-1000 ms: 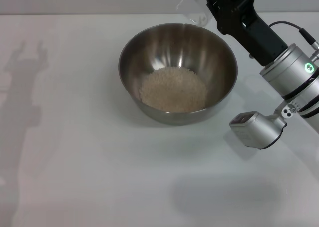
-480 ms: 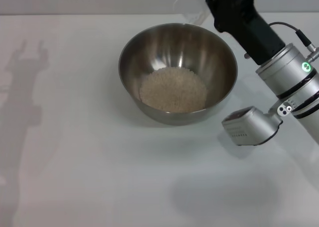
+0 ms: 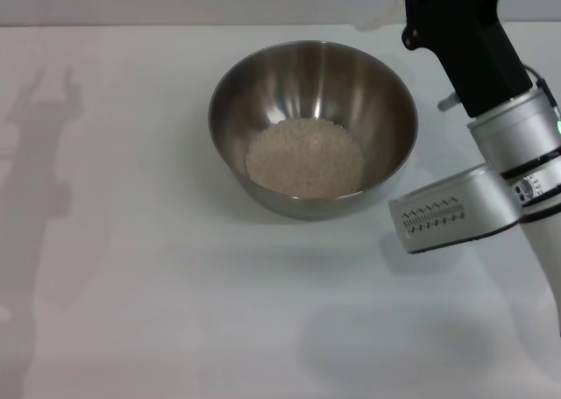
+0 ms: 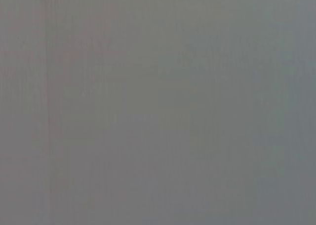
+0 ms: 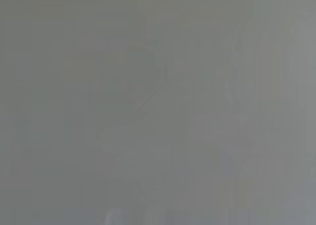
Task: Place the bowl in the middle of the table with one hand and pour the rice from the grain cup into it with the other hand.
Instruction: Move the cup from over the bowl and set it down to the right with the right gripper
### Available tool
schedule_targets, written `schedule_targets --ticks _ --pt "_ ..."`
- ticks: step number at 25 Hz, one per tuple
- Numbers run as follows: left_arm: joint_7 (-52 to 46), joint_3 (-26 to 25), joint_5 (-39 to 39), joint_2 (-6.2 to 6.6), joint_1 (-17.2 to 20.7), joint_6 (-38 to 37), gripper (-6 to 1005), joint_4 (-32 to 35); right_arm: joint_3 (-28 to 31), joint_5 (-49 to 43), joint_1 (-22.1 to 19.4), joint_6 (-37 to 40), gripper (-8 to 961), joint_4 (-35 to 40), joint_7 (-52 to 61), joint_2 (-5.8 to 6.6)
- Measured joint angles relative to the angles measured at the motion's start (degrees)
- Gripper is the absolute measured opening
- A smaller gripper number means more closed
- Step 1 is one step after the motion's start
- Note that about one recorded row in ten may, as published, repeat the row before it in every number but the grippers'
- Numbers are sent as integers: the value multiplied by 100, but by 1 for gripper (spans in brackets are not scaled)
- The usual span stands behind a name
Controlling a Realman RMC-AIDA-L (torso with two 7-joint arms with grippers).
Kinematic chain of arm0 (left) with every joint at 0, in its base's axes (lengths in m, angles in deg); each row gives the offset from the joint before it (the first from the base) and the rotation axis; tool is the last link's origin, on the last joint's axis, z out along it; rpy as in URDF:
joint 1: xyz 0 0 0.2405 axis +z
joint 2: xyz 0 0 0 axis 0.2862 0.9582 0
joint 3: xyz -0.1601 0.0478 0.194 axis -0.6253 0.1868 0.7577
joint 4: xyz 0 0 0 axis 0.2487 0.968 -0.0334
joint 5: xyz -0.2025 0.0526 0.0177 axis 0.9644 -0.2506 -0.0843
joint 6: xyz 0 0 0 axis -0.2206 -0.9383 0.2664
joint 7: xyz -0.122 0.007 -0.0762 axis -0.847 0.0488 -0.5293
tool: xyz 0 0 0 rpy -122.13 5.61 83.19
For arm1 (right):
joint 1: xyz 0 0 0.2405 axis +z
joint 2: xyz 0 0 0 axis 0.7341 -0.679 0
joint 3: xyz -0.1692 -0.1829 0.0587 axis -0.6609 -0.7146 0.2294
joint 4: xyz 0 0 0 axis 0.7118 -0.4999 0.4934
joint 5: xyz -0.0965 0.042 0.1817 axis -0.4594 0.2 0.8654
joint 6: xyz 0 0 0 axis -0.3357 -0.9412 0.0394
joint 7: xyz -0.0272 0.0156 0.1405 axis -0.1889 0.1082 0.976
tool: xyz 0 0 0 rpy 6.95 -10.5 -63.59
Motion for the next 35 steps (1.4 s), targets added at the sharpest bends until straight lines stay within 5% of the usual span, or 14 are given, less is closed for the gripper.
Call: schedule_targets --ticks 9,17,35 --pt "-14 -2 -26 7 19 -27 407 -14 318 18 -445 -174 24 -366 1680 -20" --pt "-17 41 -44 17 74 -21 407 -15 885 999 -1022 -154 26 -1172 2327 -18" --pt "-15 314 -53 3 233 9 407 -194 889 2125 -1259 -726 29 -574 5025 6"
